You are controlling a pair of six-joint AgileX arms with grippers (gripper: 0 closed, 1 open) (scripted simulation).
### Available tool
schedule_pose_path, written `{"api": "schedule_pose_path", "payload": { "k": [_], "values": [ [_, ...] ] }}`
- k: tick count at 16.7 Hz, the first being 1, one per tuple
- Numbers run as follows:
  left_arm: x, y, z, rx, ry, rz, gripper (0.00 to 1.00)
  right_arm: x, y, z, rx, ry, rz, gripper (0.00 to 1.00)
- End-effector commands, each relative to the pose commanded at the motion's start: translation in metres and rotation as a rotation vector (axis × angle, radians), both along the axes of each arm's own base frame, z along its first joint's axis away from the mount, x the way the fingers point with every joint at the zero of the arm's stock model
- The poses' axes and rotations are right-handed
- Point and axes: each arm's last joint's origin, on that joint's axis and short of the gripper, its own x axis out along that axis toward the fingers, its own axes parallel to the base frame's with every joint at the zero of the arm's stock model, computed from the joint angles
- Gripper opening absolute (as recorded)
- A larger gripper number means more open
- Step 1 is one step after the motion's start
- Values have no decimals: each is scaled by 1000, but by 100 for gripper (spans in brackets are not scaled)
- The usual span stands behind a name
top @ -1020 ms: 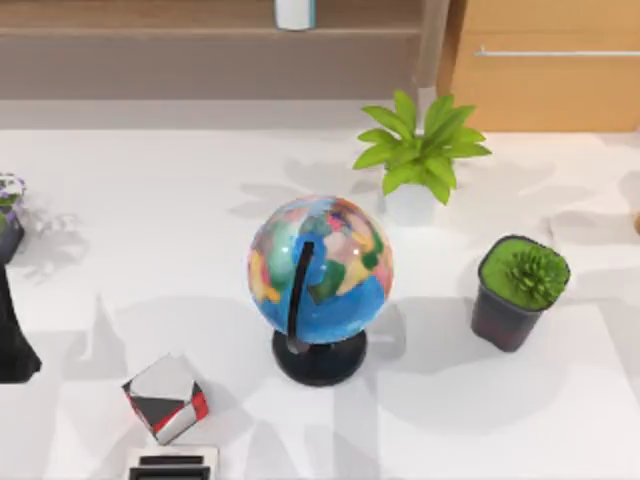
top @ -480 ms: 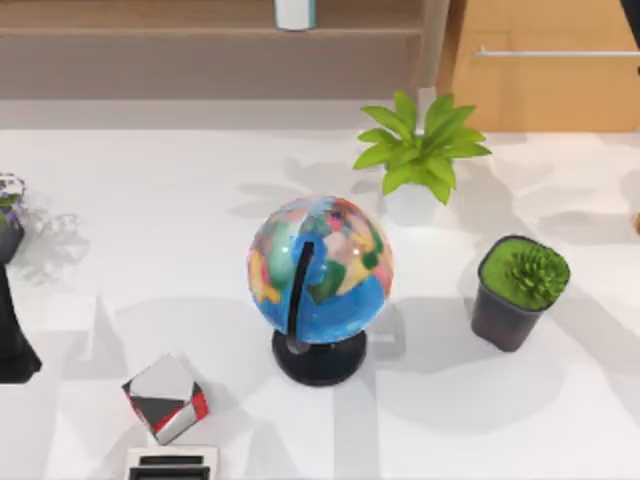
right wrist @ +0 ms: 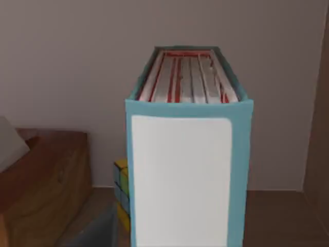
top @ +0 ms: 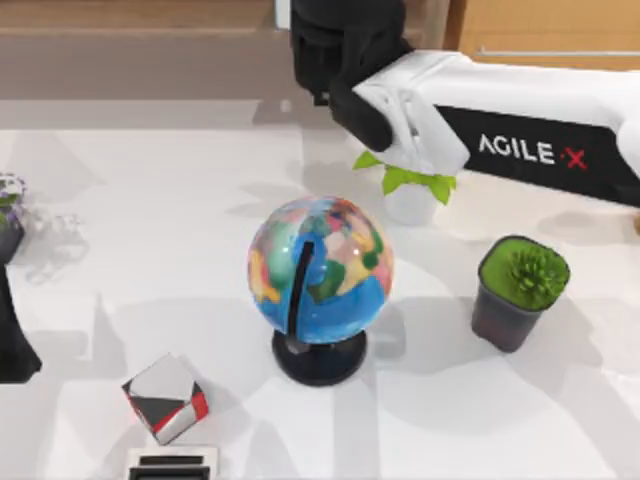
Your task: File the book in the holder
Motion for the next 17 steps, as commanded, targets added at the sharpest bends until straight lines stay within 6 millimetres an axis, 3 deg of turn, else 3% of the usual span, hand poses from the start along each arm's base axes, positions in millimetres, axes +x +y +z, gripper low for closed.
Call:
{"api": "schedule_pose_path", "payload": {
  "k": [3,5,12,17],
  "values": [
    [0,0,0,0,0,0,100,13,24,-37,-17,35,-36,100],
    [0,0,0,0,0,0,100,16,31,-48,-23,47,-49,100],
    [0,0,0,0,0,0,100,20,30,-50,-24,49,-52,100],
    [0,0,0,0,0,0,100,35,31,-50,-24,48,-51,100]
  ]
}}
